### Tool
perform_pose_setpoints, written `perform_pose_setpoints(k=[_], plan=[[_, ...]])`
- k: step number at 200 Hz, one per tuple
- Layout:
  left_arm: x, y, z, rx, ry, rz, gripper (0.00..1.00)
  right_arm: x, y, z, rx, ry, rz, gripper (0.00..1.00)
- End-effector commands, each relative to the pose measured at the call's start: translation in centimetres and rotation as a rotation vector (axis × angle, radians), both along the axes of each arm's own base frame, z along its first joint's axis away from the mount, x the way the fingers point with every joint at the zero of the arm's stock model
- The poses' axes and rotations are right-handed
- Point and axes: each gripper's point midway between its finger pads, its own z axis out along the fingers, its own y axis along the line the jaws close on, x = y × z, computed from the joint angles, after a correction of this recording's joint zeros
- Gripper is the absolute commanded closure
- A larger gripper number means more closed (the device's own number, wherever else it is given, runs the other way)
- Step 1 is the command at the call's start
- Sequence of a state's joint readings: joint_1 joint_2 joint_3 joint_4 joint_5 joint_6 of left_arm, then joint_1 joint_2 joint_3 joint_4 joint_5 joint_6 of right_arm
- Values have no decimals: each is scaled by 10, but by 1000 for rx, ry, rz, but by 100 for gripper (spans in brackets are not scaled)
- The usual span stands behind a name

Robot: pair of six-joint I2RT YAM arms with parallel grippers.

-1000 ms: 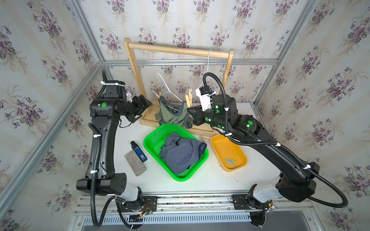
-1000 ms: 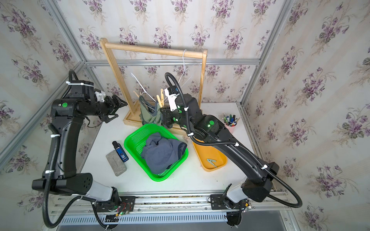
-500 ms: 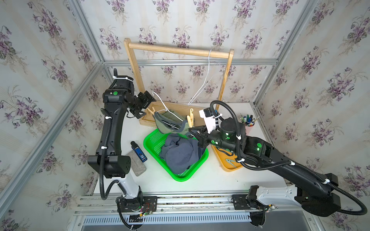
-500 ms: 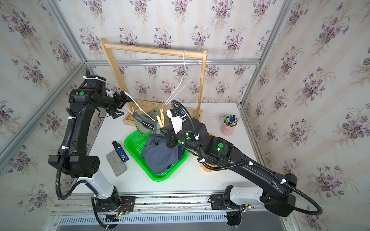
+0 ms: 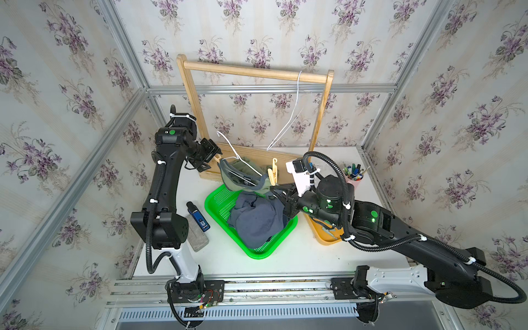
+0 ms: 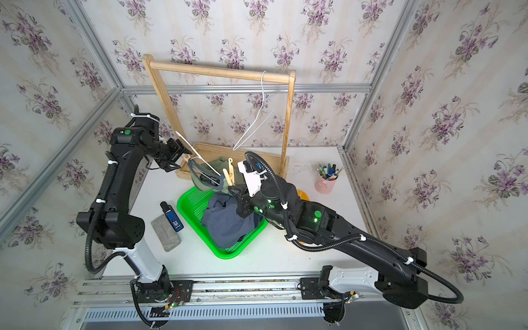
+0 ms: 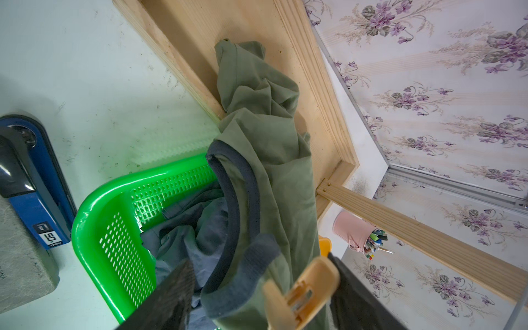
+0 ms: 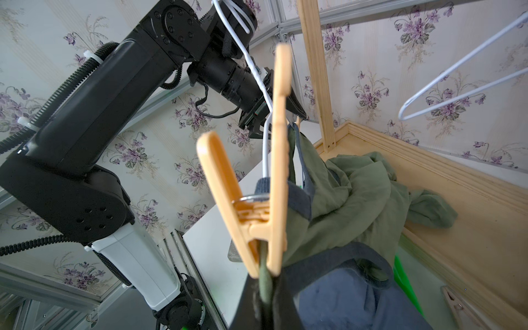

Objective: Remove the clothespins securing tank tops to the hanger
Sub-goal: Remove the clothespin from the hanger.

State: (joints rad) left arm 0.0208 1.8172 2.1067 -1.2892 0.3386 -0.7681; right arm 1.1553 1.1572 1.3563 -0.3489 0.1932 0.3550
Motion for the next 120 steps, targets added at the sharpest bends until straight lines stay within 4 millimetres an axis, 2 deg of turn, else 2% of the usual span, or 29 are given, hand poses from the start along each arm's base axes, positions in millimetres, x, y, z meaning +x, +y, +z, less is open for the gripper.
perform_pose_setpoints(k=[1,23,32,37,88,120], plan=[[-6,3,-3,19,22,-5,35,-2,-1,9,18,-33,-5,100],[-7,2,-3,18,25,-8,44,-5,0,8,5,-41,-3,100],[-7,2,-4,16,28,-8,44,-6,0,8,-2,-44,-3,100],[-7,2,-4,16,30,-9,49,-7,1,8,-5,-46,-1,100],[-8,0,-5,8,37,-15,67,-11,7,3,-37,-56,1,100],[-7,-1,-8,6,42,-22,81,-11,7,2,-44,-59,-8,100]])
